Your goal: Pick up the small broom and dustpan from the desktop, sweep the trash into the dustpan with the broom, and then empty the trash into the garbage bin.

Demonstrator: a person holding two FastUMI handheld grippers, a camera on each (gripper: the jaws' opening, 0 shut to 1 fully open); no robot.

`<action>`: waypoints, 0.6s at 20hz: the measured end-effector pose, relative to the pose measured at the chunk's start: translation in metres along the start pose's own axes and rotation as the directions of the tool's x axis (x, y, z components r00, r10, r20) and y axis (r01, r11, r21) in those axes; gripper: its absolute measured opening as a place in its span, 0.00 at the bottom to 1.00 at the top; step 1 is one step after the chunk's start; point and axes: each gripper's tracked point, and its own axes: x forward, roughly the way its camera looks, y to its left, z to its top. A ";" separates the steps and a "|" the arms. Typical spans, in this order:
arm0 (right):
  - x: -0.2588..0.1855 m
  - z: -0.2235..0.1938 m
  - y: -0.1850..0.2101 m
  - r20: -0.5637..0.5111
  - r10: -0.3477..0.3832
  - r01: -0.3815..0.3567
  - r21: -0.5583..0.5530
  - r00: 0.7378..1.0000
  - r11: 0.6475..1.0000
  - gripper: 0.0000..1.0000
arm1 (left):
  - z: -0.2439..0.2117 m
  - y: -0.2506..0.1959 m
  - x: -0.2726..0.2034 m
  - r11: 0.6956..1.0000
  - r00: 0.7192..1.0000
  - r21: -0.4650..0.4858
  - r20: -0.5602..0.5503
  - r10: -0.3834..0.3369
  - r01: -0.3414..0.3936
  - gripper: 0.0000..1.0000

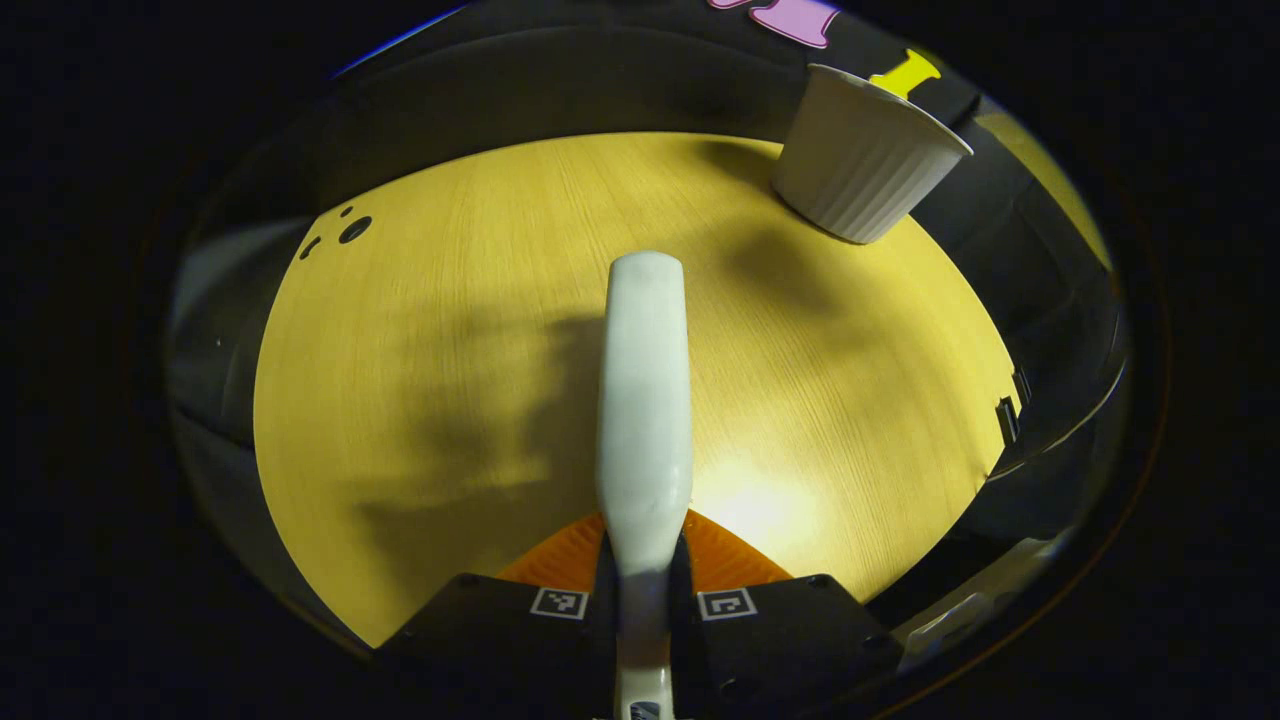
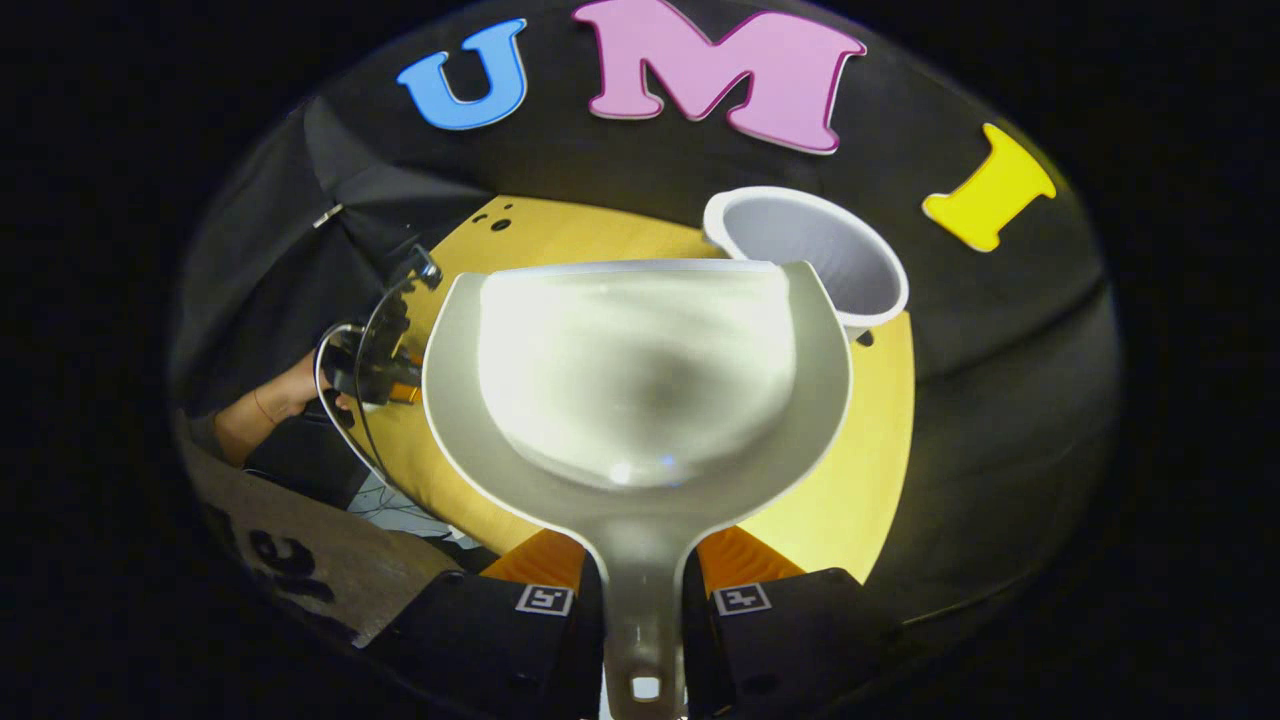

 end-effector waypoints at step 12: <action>0.162 -0.086 0.023 -0.125 0.004 0.002 0.046 0.992 0.999 0.34 | -0.003 0.008 0.011 0.999 0.999 -0.006 0.000 0.041 -0.041 0.25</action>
